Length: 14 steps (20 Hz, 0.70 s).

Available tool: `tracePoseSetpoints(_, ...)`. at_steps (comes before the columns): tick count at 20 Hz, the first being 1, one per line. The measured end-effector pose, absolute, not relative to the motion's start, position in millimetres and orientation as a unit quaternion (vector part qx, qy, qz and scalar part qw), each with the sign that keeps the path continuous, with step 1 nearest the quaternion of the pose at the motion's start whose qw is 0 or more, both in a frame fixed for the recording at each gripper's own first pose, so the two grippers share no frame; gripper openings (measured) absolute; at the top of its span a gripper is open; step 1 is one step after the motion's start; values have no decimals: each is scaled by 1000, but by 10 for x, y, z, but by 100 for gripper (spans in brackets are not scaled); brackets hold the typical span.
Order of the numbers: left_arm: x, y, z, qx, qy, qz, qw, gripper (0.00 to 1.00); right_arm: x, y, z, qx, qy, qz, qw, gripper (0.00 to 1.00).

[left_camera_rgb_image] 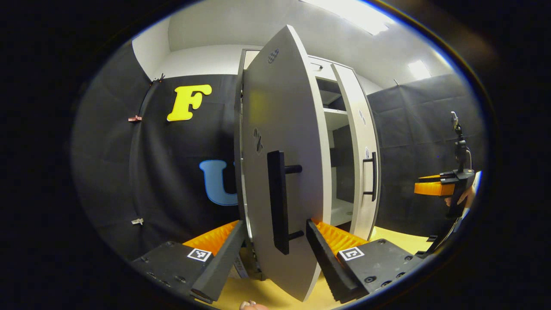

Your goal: Grasp the bottle in the cabinet with the left hand and place it on the coaster, then close the right door with the right hand and the left door with the left hand.

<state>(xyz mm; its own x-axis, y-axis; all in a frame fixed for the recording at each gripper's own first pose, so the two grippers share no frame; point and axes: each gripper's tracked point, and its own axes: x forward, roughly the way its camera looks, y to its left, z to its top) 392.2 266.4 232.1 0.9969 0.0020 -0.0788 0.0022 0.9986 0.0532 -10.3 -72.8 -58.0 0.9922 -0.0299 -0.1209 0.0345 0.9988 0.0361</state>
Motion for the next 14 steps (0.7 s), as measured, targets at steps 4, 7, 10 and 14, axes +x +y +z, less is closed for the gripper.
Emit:
tracePoseSetpoints(4, 4112, 2474, 2327, 39, 34, -19, 998, 92, -178, -825, -518, 21, 52, -28, 998, 97)
tracePoseSetpoints(7, 4311, 2245, 2251, 34, 32, -51, 998, 92, -235, -867, -520, 22, 53, -36, 998, 98)
tracePoseSetpoints(10, 4490, 1993, 2180, 13, 40, -80, 996, 94, -288, -929, -546, 19, 58, -45, 997, 98)
tracePoseSetpoints(14, 4584, 1839, 2136, 11, 39, -96, 995, 95, -350, -979, -556, 24, 61, -58, 996, 98)
